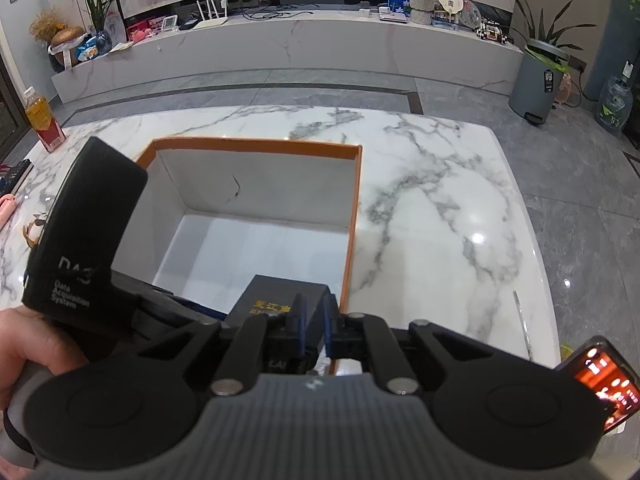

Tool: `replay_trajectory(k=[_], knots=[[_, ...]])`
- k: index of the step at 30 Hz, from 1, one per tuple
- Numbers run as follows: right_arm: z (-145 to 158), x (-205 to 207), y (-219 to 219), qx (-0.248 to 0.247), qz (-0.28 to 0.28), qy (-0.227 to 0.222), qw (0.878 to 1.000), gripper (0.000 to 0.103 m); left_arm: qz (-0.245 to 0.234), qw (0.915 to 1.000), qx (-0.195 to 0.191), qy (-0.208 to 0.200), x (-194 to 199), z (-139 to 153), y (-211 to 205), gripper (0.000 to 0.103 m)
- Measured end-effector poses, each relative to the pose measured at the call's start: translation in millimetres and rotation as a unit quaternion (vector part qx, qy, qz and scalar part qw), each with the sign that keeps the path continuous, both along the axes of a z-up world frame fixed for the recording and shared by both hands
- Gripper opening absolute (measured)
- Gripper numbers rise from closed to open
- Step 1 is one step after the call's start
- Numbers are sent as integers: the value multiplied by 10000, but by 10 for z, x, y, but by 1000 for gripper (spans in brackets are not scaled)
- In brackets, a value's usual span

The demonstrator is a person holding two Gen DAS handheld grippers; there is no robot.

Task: Organize objects
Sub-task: 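Lower the black XI JIANG NAN box into the orange box with the left tool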

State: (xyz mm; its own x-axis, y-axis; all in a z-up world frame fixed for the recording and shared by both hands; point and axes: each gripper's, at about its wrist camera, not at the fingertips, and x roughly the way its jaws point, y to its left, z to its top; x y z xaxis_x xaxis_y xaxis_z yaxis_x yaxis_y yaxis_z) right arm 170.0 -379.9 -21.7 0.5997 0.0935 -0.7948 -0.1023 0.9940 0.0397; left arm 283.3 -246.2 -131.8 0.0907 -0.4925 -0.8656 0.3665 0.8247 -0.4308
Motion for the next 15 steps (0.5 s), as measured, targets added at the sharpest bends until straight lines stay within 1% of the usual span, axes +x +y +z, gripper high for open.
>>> replay_trajectory(k=[2, 5, 8, 10, 12, 15], knots=[[30, -25, 8, 6, 6, -42, 10000, 15, 47, 10000, -42, 27, -4, -13, 30, 95], [62, -49, 25, -47, 7, -116, 9999, 16, 193, 9996, -159, 99, 10, -22, 87, 94], [93, -60, 20, -121, -39, -189, 9997, 21, 351, 9989, -257, 151, 45, -31, 149, 94], [99, -53, 8, -139, -51, -198, 9997, 22, 412, 9986, -272, 178, 52, -42, 172, 94], [91, -45, -4, -112, -67, -173, 9998, 22, 374, 9987, -277, 190, 64, -52, 173, 94], [69, -36, -4, -138, -69, -158, 9998, 23, 210, 9996, -160, 127, 62, -62, 117, 94]])
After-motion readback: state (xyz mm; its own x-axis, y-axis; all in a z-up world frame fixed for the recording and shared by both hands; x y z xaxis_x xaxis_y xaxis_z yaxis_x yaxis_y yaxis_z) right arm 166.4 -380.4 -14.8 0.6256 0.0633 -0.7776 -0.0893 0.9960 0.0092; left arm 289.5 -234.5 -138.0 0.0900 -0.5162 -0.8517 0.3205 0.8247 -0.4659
